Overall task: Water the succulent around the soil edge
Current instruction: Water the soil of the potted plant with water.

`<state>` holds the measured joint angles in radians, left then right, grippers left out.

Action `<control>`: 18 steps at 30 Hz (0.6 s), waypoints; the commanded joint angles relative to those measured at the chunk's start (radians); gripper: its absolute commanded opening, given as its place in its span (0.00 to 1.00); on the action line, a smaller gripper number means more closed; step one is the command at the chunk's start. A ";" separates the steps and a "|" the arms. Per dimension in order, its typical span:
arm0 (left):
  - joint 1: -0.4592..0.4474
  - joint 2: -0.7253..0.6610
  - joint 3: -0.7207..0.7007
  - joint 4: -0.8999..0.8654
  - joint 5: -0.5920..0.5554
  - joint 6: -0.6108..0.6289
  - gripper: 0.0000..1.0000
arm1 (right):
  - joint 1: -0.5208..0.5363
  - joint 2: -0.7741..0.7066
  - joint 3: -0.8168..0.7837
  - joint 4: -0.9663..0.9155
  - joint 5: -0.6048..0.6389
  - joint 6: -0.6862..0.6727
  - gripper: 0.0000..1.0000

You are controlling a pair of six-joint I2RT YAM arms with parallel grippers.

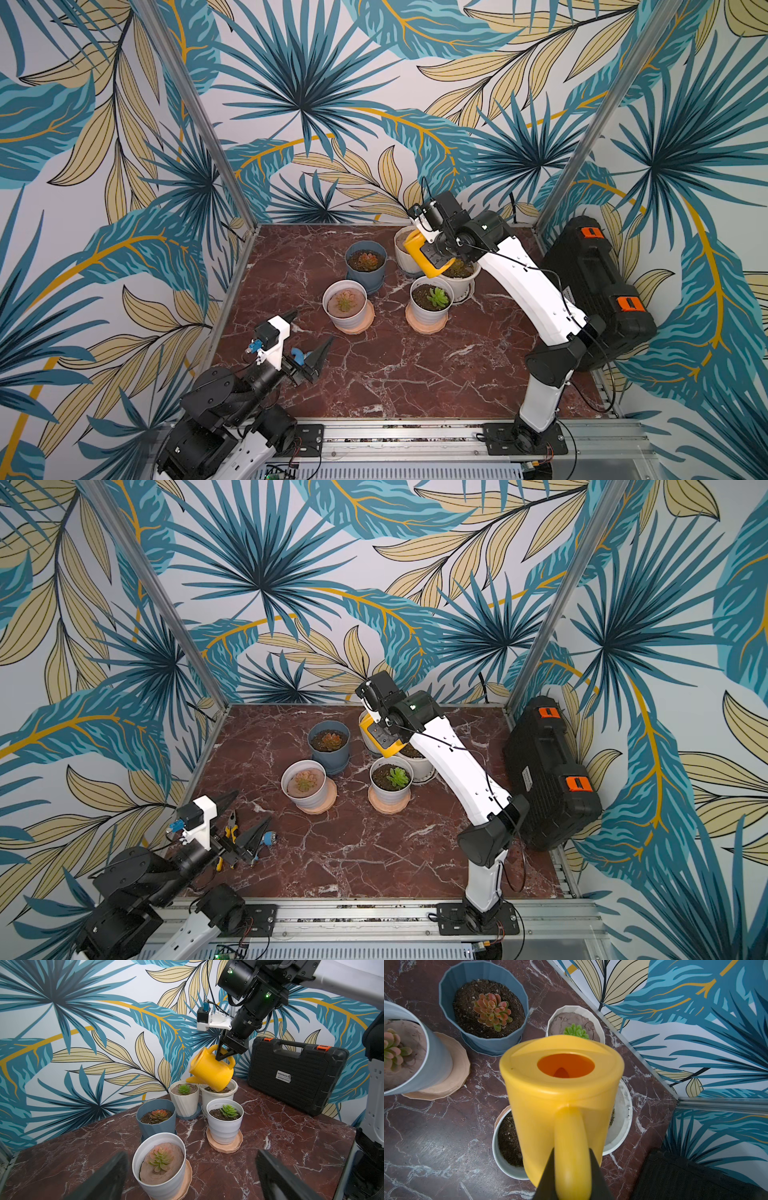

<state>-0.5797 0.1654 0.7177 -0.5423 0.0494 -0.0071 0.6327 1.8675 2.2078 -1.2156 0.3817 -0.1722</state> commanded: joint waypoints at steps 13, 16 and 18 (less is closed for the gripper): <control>-0.004 -0.015 -0.011 0.008 0.012 0.007 1.00 | -0.006 0.127 0.115 -0.078 0.015 -0.015 0.03; -0.005 -0.016 -0.011 0.008 0.013 0.006 1.00 | -0.005 0.140 0.116 -0.074 0.007 -0.006 0.03; -0.005 -0.015 -0.012 0.008 0.013 0.007 1.00 | -0.006 0.146 0.116 -0.069 0.002 -0.001 0.03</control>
<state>-0.5800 0.1627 0.7177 -0.5423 0.0494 -0.0071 0.6281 2.0022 2.3032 -1.2781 0.3916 -0.1799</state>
